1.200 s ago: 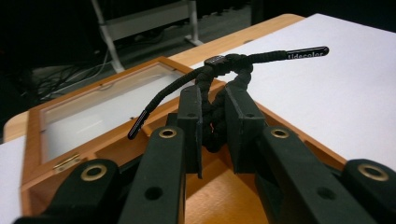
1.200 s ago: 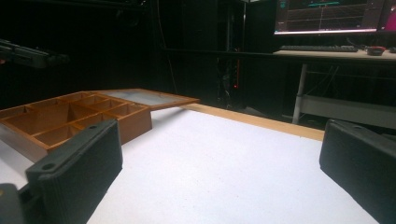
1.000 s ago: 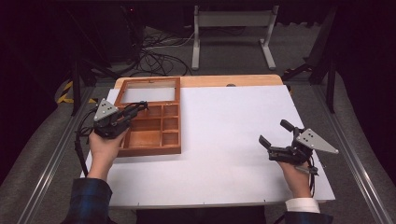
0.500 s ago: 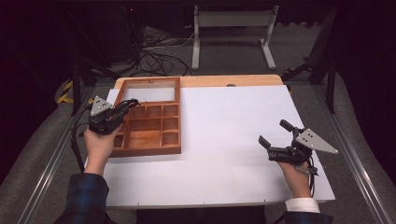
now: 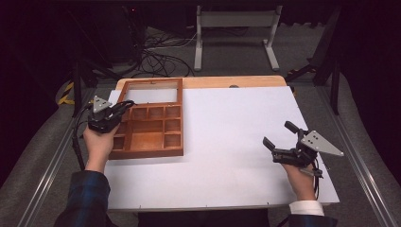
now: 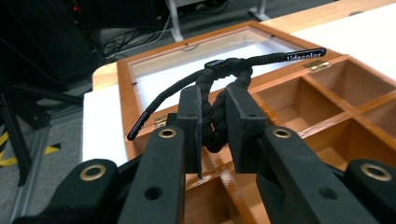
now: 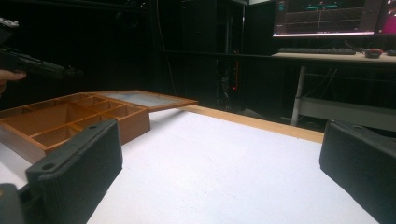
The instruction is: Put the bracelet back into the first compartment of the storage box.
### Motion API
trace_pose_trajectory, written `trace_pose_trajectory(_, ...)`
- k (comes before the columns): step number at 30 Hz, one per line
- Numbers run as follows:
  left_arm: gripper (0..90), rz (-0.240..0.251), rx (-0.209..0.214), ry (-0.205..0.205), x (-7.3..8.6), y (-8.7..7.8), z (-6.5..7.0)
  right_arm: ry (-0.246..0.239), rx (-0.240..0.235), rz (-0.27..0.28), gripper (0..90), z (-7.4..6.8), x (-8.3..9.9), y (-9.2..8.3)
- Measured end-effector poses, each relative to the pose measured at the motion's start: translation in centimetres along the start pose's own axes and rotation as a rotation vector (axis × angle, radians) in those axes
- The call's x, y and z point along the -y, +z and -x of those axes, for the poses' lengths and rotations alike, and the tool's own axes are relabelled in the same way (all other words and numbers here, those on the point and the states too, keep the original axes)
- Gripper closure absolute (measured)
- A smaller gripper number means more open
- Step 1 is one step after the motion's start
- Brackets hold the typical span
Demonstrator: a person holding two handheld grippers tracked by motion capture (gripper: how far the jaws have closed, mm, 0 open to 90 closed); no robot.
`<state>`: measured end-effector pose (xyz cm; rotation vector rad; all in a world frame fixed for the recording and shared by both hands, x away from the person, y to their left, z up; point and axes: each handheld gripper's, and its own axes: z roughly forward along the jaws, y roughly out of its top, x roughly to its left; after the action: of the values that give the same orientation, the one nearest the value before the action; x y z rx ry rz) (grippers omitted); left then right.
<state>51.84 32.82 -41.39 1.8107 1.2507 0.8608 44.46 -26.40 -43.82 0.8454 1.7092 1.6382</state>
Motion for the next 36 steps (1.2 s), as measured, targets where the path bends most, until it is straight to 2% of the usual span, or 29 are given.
trace_pose_trajectory(3, 76.6, -0.012, -0.003, -0.011, 0.2, 0.3, -0.4, 0.000, -0.003, 0.002, 0.1, 0.0, 0.0, 0.0)
trace_pose_trajectory(18, 76.1, -0.119, -0.073, 0.020, 0.8, 1.6, -1.1, 0.001, -0.007, 0.000, 0.1, 0.0, 0.0, 0.1)
trace_pose_trajectory(23, 76.1, -0.164, -0.068, 0.024, 0.9, 2.0, -1.1, -0.002, -0.006, -0.002, 0.1, 0.0, 0.0, 0.2)
trace_pose_trajectory(29, 75.9, -0.203, -0.085, 0.028, 0.9, 2.4, -1.3, 0.003, -0.005, -0.002, 0.1, 0.0, 0.0, 0.1)
trace_pose_trajectory(36, 75.4, -0.225, -0.082, 0.031, 1.1, 2.9, -1.7, 0.004, -0.006, 0.000, 0.2, 0.0, -0.1, 0.1)
